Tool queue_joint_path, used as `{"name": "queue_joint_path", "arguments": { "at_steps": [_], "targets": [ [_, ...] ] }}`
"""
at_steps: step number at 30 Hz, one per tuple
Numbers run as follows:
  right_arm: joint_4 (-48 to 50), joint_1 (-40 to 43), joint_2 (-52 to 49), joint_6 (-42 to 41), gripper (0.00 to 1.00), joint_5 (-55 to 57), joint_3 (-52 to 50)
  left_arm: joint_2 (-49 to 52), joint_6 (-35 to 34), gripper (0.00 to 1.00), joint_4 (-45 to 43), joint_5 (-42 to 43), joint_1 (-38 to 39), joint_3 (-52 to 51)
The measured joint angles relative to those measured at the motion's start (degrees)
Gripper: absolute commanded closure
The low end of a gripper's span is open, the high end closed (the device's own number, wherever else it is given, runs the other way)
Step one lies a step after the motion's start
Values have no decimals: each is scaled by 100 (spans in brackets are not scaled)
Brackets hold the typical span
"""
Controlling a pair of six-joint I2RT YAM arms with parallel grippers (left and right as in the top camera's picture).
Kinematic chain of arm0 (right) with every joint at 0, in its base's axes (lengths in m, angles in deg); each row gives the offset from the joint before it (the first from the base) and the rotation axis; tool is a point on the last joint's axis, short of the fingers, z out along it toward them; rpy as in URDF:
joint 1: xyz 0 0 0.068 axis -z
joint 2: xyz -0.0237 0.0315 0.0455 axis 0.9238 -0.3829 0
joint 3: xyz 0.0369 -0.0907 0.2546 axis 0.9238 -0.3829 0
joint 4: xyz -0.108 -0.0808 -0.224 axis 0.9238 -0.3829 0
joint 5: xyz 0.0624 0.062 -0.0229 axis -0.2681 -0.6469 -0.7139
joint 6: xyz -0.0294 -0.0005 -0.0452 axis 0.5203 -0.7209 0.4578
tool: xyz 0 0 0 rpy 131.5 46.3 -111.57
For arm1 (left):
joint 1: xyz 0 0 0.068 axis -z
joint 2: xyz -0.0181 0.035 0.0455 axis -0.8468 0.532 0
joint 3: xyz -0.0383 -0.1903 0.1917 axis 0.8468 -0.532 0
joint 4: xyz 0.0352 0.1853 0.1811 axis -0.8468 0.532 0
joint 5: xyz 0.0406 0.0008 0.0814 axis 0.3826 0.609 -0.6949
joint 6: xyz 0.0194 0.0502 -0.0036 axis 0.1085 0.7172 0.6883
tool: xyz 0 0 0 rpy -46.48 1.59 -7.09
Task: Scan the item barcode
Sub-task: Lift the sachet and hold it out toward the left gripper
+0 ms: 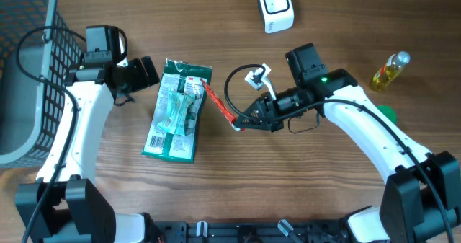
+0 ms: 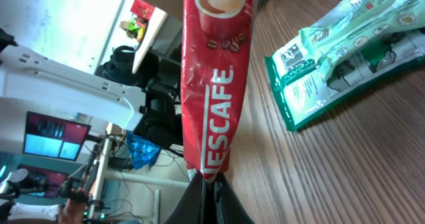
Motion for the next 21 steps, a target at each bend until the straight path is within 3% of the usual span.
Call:
{"name": "queue_joint_path", "arguments": {
  "at_steps": [3, 6, 9, 13, 16, 21],
  "targets": [
    [0, 22, 0, 0, 96, -85, 0, 0, -2, 0, -343, 39, 0, -2],
    [2, 26, 0, -109, 95, -105, 0, 0, -199, 0, -205, 1043, -7, 4],
    [166, 39, 0, -437, 95, -114, 0, 0, -258, 0, -195, 3191, 2, 4],
    [573, 96, 0, -885, 94, -146, 0, 0, -260, 0, -197, 4990, 0, 4],
    [780, 98, 0, -1095, 93, -149, -2, 0, -254, 31, -197, 5910, 0, 4],
    [1049, 98, 0, -1292, 93, -155, -2, 0, -319, 44, -229, 6428, 321, 4]
  ]
}}
